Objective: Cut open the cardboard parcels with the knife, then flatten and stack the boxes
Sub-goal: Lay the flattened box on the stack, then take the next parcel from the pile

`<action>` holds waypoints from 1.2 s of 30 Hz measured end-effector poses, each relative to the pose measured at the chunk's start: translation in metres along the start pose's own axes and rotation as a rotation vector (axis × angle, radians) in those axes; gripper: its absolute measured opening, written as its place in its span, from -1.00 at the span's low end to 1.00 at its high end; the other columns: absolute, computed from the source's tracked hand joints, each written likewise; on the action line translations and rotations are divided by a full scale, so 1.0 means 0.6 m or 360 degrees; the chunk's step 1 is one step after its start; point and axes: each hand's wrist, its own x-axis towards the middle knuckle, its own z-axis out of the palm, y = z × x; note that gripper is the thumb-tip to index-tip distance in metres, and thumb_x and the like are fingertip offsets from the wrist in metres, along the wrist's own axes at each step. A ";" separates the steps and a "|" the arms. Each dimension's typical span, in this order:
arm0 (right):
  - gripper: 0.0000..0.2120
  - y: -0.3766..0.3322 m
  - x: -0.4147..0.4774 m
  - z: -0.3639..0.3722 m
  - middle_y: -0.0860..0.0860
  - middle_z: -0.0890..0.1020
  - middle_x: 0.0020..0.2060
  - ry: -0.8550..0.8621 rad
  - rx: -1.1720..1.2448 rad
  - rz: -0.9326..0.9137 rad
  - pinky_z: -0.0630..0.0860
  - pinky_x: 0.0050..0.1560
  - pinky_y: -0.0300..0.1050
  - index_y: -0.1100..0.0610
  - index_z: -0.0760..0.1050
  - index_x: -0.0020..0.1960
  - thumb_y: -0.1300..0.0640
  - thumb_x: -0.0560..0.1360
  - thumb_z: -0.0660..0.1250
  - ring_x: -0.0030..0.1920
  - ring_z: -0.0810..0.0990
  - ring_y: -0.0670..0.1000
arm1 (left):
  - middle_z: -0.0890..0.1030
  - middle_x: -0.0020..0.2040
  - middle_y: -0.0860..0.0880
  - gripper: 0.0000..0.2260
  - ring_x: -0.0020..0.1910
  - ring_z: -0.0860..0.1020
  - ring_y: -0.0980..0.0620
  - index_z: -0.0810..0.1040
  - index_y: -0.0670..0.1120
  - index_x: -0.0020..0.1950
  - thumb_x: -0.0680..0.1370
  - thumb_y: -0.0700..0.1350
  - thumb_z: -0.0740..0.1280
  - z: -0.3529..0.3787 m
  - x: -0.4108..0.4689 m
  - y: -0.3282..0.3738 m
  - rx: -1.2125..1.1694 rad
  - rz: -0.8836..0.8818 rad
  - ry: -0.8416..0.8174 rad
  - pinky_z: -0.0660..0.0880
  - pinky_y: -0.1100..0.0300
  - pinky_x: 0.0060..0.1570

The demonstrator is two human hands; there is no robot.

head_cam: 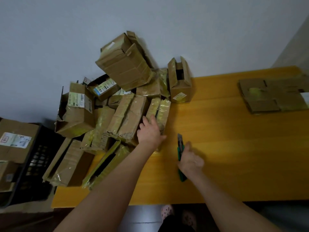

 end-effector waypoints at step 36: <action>-0.66 -0.016 -0.075 -0.128 0.02 0.60 -0.11 0.0108 0.2352 -0.0078 0.50 -0.30 -0.24 0.17 0.50 0.15 0.17 0.43 0.49 -0.26 0.53 -0.04 | 0.62 0.16 -0.11 -0.66 0.05 0.58 -0.01 0.53 -0.10 0.32 0.65 -0.23 0.06 -0.078 -0.075 -0.059 -0.1808 -0.0018 -0.0575 0.55 0.17 -0.02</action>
